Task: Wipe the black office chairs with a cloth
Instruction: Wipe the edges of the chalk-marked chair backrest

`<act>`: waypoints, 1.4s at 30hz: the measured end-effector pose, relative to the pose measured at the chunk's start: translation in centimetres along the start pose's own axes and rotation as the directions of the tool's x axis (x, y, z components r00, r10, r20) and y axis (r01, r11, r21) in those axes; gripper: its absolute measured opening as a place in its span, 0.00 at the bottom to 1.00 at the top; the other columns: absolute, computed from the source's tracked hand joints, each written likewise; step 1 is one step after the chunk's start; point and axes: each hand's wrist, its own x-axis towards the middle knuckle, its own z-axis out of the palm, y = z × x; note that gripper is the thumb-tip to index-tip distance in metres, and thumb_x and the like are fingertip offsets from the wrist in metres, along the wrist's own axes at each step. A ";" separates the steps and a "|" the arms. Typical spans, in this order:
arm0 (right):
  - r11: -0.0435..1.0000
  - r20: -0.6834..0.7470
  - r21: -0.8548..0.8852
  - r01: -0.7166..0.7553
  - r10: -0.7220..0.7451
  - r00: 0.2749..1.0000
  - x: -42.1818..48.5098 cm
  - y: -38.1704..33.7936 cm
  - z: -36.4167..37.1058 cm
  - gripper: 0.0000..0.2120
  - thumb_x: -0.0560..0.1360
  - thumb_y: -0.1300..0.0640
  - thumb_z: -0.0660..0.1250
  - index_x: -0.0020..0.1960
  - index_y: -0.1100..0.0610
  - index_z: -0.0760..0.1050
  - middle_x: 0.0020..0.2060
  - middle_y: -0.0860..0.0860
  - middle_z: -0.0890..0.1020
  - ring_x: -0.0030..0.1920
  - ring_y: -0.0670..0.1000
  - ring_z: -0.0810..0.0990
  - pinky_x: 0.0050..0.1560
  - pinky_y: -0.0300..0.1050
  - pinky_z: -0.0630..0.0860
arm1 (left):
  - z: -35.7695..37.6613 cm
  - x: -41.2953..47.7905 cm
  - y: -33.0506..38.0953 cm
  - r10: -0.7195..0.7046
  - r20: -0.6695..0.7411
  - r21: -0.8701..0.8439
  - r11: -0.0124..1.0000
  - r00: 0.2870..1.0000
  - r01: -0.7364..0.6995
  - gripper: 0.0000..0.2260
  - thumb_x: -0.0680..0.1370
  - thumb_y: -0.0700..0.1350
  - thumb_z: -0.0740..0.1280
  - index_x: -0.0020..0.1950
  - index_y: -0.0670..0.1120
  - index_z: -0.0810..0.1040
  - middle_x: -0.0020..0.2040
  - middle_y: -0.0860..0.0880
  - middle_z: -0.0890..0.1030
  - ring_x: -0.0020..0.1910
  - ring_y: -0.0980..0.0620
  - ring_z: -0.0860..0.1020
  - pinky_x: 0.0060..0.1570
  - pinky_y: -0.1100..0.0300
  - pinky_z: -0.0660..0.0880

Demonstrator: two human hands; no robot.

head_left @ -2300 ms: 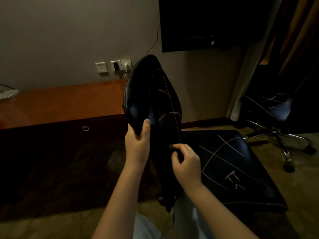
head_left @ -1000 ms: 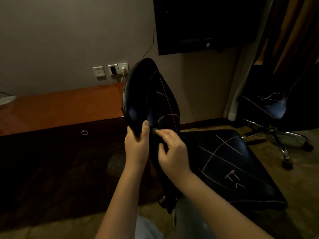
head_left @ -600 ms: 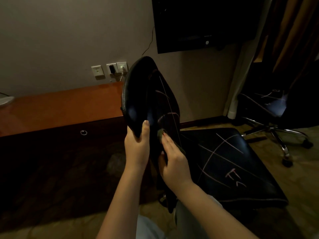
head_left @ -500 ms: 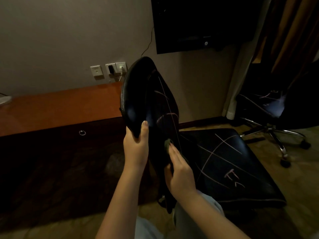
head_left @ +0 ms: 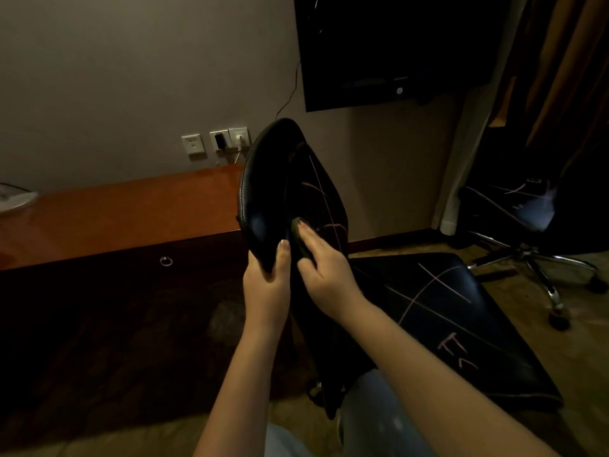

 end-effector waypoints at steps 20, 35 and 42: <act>0.997 -0.260 -0.008 -0.077 0.072 0.963 -8.5 6.8 2.4 0.24 0.78 0.63 0.62 0.72 0.51 0.64 0.67 0.43 0.69 0.69 0.33 0.63 0.70 0.30 0.60 | 0.2 -0.4 -0.1 0.003 -0.016 0.007 1.000 1.000 -0.003 0.22 0.78 0.58 0.60 0.67 0.47 0.72 0.58 0.55 0.78 0.59 0.61 0.76 0.59 0.62 0.73; 0.991 -0.314 -0.091 0.103 -0.126 0.941 -5.6 2.9 2.8 0.22 0.76 0.58 0.61 0.69 0.59 0.71 0.65 0.51 0.76 0.68 0.42 0.69 0.70 0.35 0.64 | 0.2 -0.4 -0.3 -0.001 -0.030 0.036 0.999 1.000 0.002 0.20 0.78 0.56 0.61 0.64 0.46 0.74 0.55 0.53 0.79 0.55 0.60 0.77 0.51 0.69 0.72; 0.991 -0.357 -0.099 -0.094 0.053 0.933 -9.5 7.0 3.0 0.17 0.77 0.56 0.61 0.65 0.56 0.74 0.59 0.43 0.74 0.61 0.41 0.72 0.64 0.36 0.71 | 0.3 -0.6 -0.1 -0.010 -0.021 0.005 1.000 1.000 0.010 0.23 0.77 0.58 0.60 0.67 0.47 0.73 0.56 0.57 0.78 0.57 0.62 0.75 0.56 0.65 0.71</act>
